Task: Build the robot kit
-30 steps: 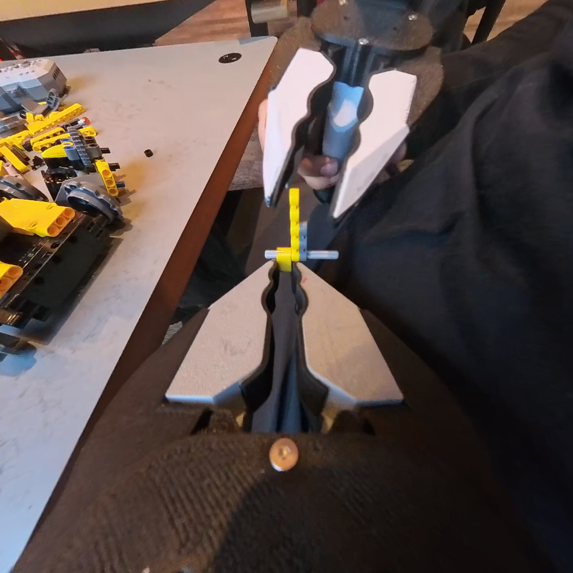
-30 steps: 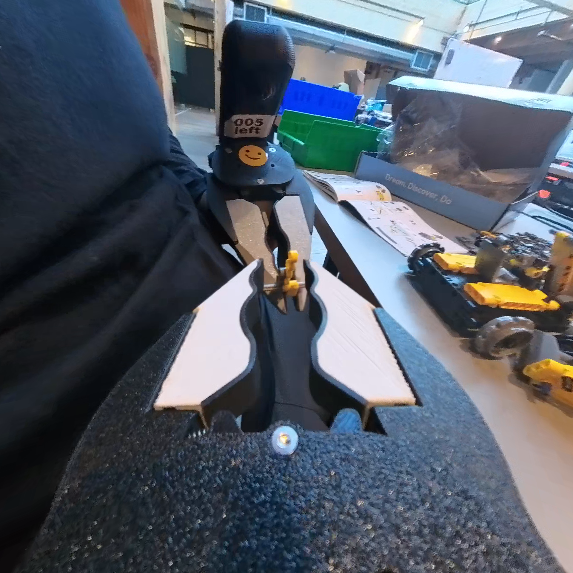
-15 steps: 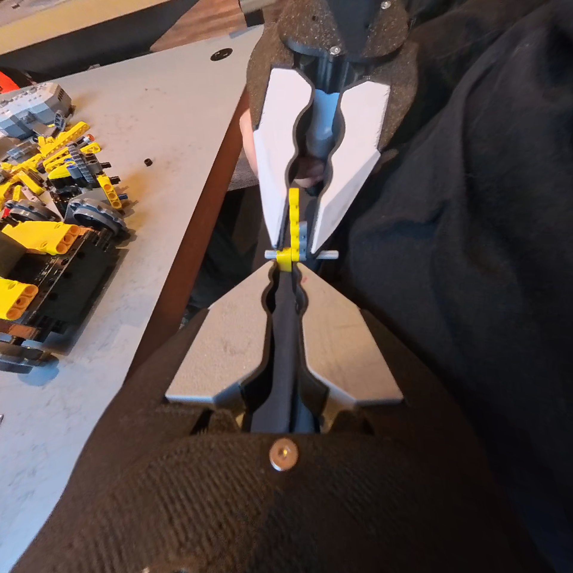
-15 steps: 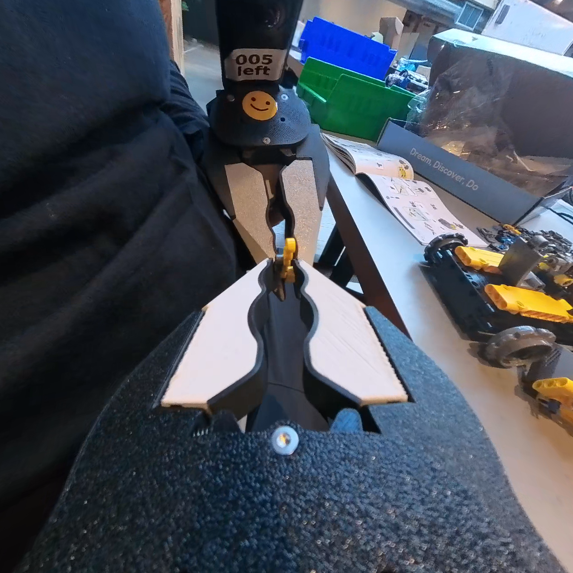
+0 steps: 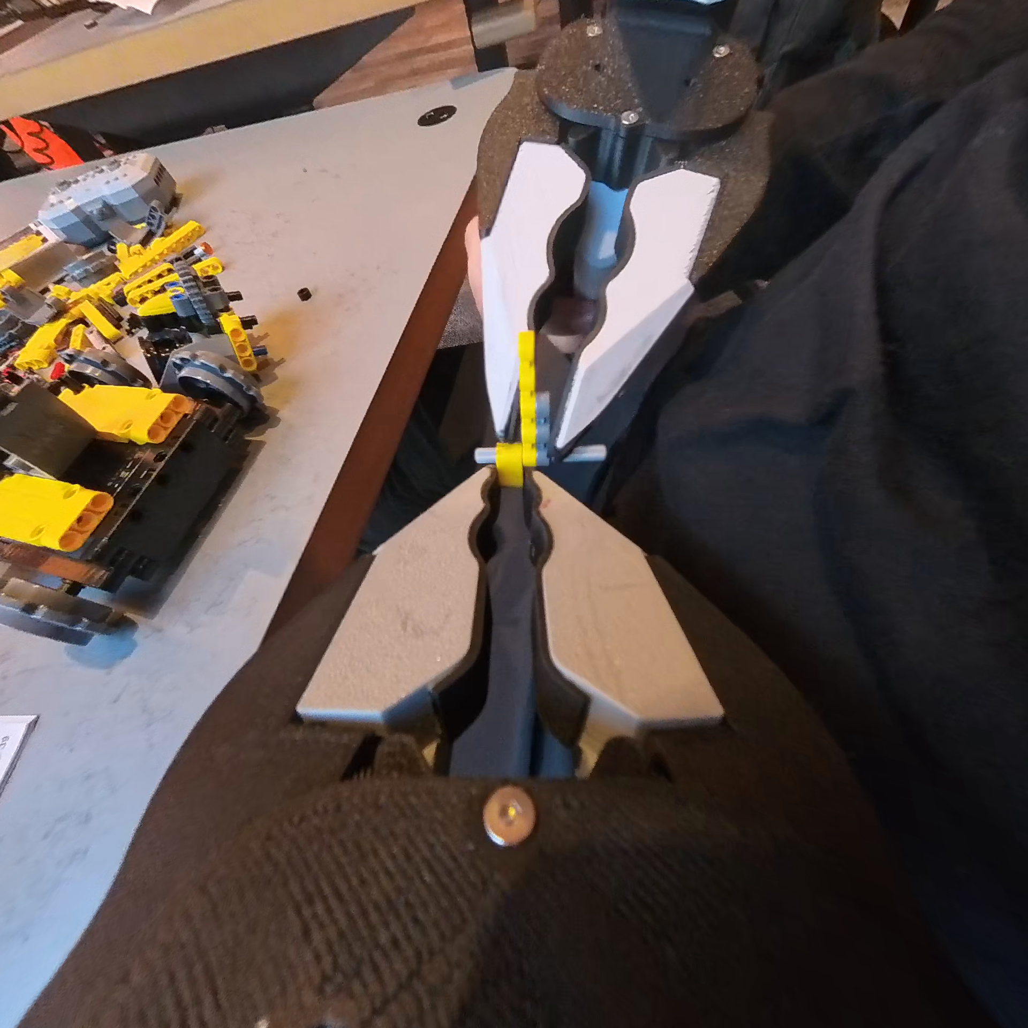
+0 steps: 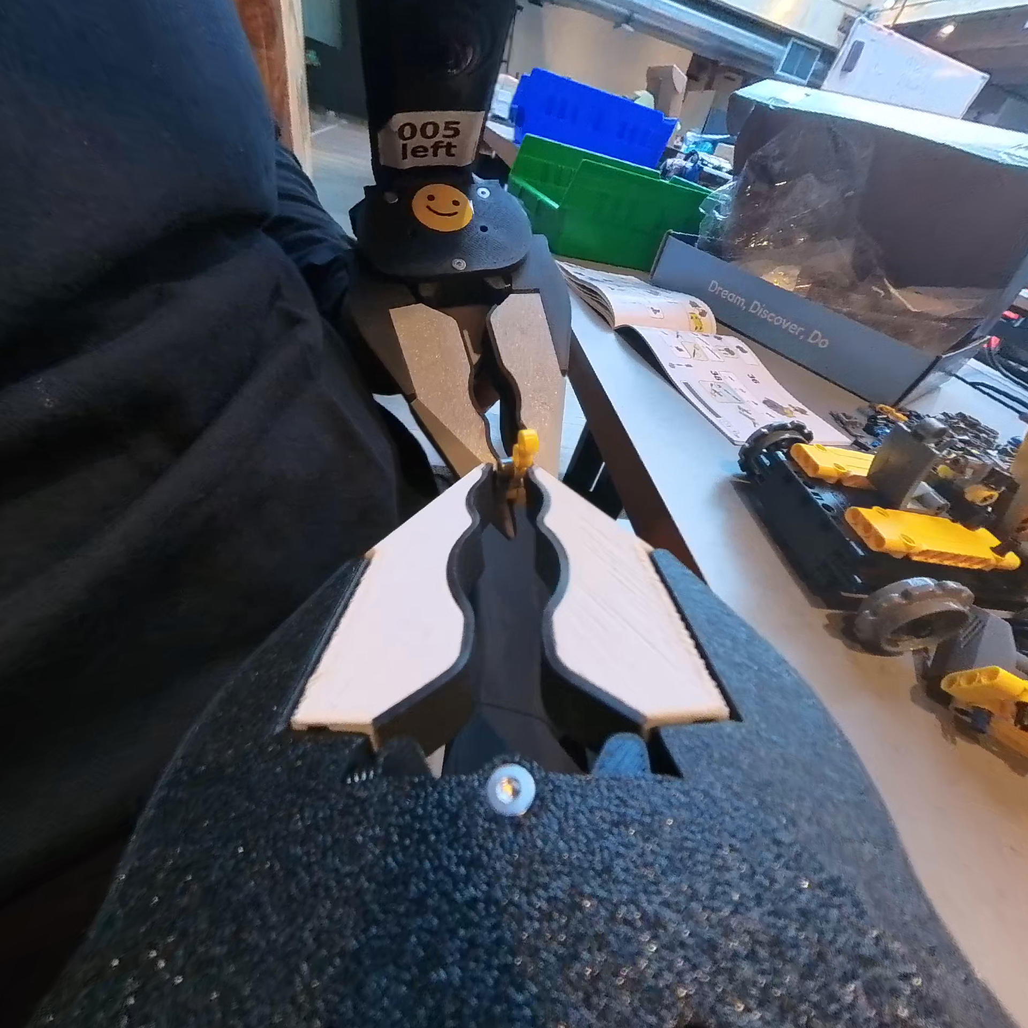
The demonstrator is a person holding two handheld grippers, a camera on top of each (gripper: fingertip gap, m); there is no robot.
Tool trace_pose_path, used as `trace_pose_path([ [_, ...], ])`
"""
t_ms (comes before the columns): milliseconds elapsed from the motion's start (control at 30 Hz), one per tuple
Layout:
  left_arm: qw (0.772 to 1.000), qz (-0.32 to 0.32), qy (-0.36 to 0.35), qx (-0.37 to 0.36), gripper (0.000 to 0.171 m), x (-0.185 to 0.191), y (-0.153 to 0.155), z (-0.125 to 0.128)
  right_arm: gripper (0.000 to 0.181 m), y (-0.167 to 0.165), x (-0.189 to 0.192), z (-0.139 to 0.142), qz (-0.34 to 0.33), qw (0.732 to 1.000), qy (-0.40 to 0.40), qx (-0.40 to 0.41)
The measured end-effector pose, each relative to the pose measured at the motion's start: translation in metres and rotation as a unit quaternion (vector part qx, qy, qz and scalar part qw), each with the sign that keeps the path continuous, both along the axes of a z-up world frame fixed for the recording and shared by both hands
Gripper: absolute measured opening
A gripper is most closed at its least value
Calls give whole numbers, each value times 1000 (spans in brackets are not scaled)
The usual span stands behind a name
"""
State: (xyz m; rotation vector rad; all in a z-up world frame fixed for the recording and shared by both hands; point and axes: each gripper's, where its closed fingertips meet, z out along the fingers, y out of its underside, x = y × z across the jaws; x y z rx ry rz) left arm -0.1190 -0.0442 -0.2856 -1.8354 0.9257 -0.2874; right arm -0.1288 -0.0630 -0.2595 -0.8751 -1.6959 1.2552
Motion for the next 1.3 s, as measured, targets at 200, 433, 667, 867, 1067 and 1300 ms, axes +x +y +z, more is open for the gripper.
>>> trace_pose_path([
  [200,999,15,0,30,6,-5,4,9,12,6,1,3,-2,1000,9,-22],
  [433,1000,22,10,15,6,-7,6,3,13,12,1,-4,-4,999,-5,-39],
  [667,1000,28,0,-3,5,-10,8,0,16,17,-1,-2,-20,998,-3,-56],
  [867,999,22,-32,-36,5,-9,6,-3,18,17,0,3,-27,999,11,-43],
  [1067,987,56,-119,-87,5,-24,17,-1,38,28,4,12,-57,997,26,-50],
  [1300,978,68,-167,-102,5,-28,23,2,38,28,-15,-5,-101,991,-38,-82],
])
